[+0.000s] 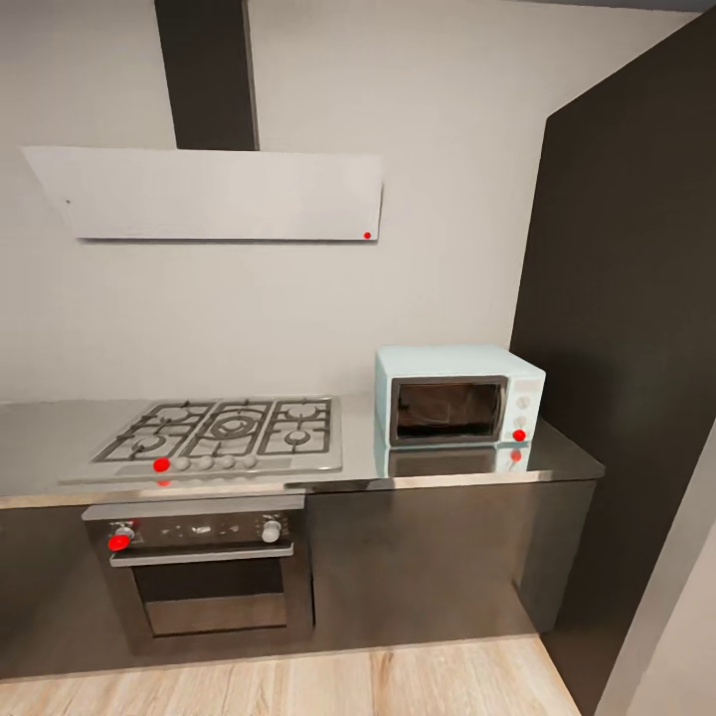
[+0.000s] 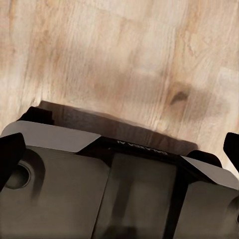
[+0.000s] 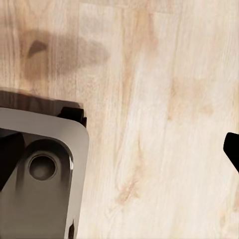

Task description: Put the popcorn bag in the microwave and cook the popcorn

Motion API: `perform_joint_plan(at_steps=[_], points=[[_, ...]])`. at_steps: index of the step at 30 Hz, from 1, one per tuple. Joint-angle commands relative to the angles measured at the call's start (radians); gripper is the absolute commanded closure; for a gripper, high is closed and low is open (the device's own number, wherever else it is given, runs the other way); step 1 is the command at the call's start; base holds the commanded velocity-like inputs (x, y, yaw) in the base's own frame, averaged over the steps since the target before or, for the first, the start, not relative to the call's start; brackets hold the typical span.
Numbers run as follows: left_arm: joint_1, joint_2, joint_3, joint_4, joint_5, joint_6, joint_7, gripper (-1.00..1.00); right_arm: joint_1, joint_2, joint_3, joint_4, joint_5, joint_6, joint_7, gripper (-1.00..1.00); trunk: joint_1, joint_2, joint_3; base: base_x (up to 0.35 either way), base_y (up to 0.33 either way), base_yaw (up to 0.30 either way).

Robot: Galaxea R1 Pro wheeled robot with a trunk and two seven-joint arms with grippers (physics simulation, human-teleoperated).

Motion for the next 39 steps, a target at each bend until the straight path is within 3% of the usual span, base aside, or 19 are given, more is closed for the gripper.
perform_joint_plan(at_steps=[1,8,28,39], points=[[-0.001,0.0,-0.009,0.0,0.01,0.002,0.001,-1.0,-0.001,-0.001,-0.009,0.001,0.007,-0.003,0.001,-1.0,0.0,-0.001,-0.001,0.0,0.0,0.013],[-0.001,0.0,-0.009,0.0,0.01,0.003,0.001,-1.0,-0.001,0.0,-0.009,0.001,0.008,-0.007,0.0,-1.0,0.0,-0.001,-0.001,0.0,-0.018,0.002],[-0.001,0.0,-0.008,0.0,0.01,0.003,0.001,-1.0,-0.001,0.01,-0.009,0.001,0.006,0.001,0.005,-1.0,0.0,-0.001,-0.001,0.0,-0.274,0.001],[-0.001,0.0,-0.008,0.0,0.011,0.003,0.001,-1.0,-0.001,0.009,-0.005,0.001,0.006,0.001,0.003,-1.0,0.0,-0.001,-0.001,0.0,-0.159,0.231]])
